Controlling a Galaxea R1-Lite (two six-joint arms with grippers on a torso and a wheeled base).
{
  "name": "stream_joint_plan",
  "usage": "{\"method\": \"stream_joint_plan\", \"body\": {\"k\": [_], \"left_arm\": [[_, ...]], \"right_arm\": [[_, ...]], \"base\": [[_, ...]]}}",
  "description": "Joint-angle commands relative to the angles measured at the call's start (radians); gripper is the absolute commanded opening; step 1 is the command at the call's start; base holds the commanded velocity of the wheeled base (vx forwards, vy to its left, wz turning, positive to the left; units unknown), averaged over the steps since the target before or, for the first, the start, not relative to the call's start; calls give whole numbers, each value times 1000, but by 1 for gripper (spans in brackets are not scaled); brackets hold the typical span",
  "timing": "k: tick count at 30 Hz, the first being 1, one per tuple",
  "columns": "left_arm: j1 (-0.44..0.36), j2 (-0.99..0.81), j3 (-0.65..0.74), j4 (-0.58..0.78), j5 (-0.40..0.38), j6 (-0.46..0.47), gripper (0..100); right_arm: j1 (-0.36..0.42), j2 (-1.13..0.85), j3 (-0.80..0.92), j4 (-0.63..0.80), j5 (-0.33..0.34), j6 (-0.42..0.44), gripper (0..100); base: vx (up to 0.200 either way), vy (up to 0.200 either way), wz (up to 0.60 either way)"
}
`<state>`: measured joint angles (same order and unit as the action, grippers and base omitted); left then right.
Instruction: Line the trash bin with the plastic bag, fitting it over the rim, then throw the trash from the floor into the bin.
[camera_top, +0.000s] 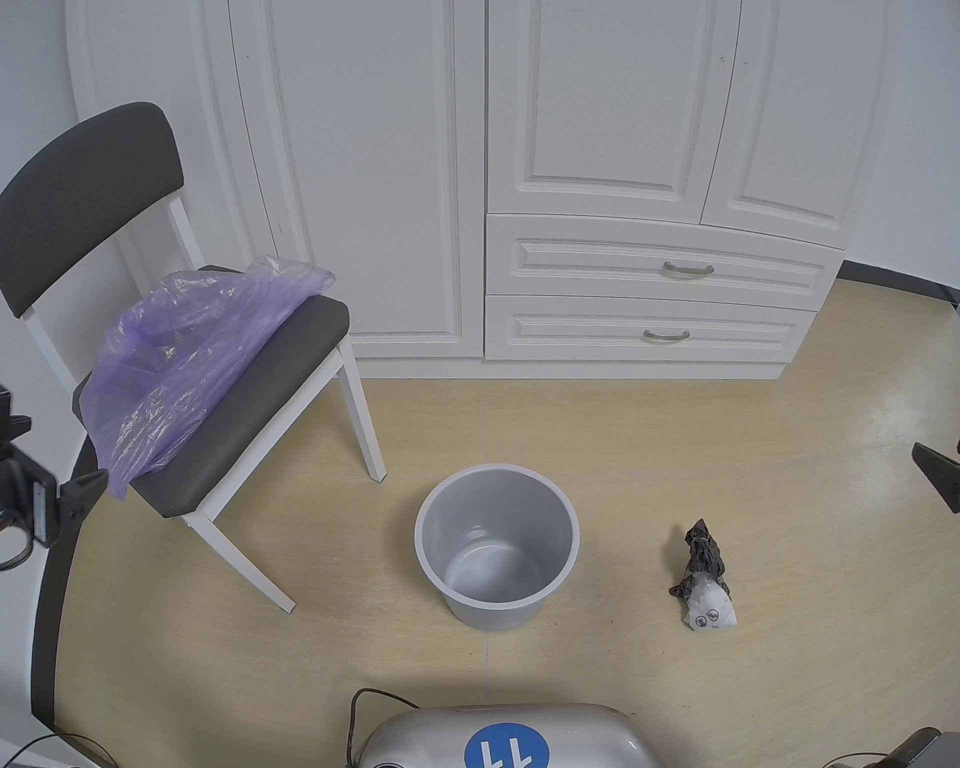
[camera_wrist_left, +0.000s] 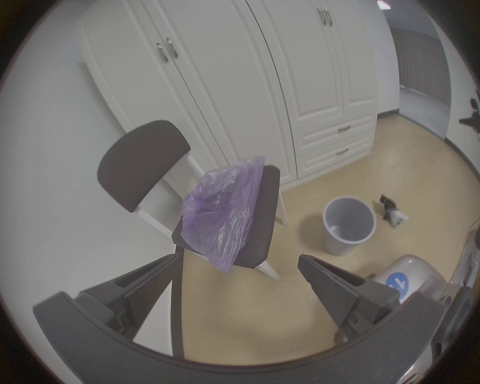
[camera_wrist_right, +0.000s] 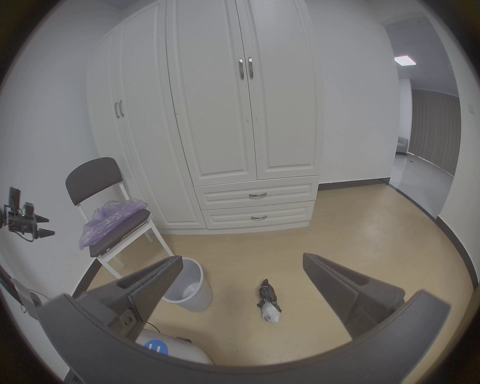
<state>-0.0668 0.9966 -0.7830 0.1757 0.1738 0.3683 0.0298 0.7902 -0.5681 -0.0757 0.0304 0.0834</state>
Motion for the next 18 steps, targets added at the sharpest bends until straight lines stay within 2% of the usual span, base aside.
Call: {"method": "stream_joint_plan", "body": {"k": [1, 6, 12, 18], "left_arm": [[-82, 404, -58, -147, 150, 69, 100], [-65, 527, -110, -240, 210, 166, 100], [-45, 631, -167, -292, 269, 213, 100], [-21, 680, -203, -292, 276, 222, 100]], "right_arm": [[68, 138, 37, -67, -41, 29, 100], [73, 149, 37, -81, -41, 26, 100], [73, 150, 34, -88, -41, 27, 100], [70, 146, 33, -90, -41, 27, 100]], "base": [[0, 0, 0], [0, 0, 0], [0, 0, 0], [0, 0, 0]]}}
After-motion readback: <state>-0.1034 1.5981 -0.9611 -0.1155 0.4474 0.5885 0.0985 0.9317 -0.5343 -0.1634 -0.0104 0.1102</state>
